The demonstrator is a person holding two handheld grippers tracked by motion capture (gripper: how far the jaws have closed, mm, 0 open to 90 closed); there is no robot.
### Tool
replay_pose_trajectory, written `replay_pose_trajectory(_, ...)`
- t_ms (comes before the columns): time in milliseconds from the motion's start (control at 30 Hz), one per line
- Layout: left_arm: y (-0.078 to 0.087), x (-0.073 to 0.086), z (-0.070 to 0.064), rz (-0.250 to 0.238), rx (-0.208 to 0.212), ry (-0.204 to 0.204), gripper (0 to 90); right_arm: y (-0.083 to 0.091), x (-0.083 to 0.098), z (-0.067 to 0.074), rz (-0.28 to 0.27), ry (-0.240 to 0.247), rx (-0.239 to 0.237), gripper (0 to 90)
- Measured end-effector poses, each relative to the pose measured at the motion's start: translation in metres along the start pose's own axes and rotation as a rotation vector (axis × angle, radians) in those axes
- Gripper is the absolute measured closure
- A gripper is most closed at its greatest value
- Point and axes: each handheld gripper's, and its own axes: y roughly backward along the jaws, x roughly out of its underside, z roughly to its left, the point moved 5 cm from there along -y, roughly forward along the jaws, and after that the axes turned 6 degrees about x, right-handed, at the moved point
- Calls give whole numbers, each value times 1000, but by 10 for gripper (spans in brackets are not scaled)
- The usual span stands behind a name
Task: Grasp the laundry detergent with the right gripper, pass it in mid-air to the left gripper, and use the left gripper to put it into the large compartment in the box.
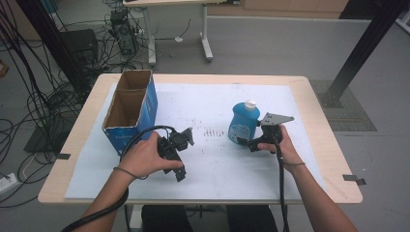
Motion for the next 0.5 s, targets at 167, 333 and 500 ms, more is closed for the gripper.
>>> replay_pose_trajectory(167, 0, 0, 0, 2, 0, 3, 80, -2, 1, 0, -3, -2, 1, 49)
replay_pose_trajectory(333, -1, 0, 1, 5, 0, 3, 80, -4, 1, 0, -7, -2, 6, 53)
replay_pose_trajectory(500, -2, 1, 1, 4, 2, 7, 80, -5, 2, 0, -15, -2, 5, 93)
